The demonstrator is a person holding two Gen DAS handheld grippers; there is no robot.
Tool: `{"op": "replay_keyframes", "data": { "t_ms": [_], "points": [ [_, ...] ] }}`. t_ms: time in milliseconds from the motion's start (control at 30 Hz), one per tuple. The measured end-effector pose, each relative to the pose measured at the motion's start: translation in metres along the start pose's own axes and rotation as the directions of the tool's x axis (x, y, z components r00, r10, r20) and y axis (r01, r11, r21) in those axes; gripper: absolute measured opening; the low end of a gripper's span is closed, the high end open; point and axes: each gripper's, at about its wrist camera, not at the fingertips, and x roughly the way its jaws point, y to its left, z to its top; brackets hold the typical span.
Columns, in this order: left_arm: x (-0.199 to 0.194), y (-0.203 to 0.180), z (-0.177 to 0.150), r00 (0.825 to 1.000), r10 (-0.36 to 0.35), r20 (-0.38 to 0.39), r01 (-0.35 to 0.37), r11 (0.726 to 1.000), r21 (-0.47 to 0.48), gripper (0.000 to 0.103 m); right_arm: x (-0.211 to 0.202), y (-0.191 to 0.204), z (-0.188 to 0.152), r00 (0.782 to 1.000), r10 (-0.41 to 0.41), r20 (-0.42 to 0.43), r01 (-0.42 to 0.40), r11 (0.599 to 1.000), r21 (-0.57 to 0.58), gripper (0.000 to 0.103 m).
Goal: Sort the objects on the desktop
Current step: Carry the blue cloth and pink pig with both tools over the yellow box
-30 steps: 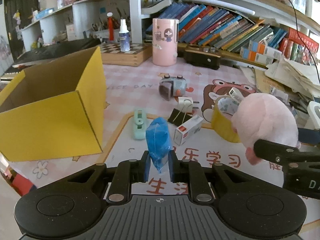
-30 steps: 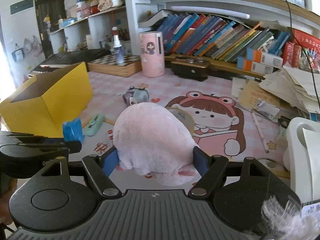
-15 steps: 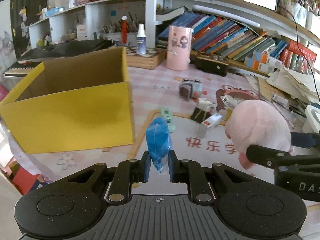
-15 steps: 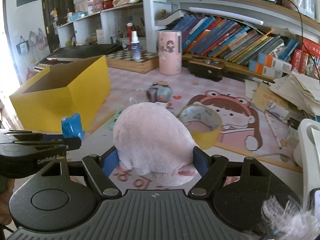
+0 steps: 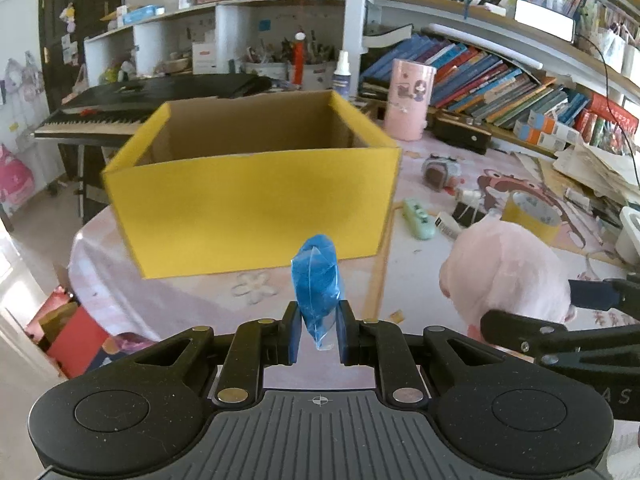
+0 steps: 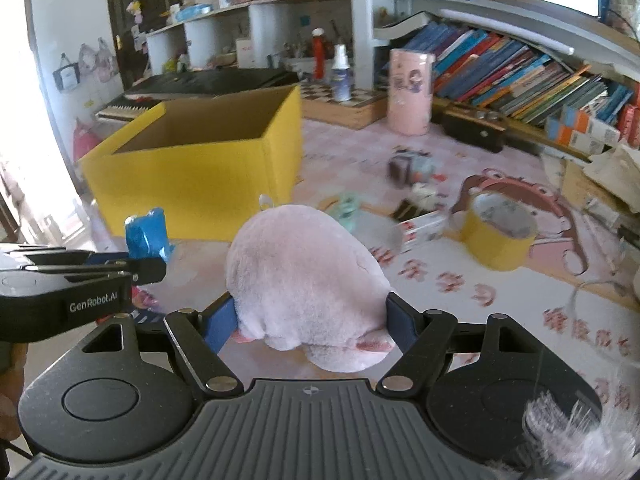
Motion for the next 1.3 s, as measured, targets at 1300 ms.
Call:
{"op": "replay_keyframes", "data": {
  "t_ms": [1300],
  "points": [
    [-0.067,0.107,-0.04,0.997,0.019,0.077,-0.018,1.0,-0.014,0.016,-0.016,0.143,-0.025,0.999,0.029,-0.015,-0.029,0.998,-0.053,0.075]
  ]
}}
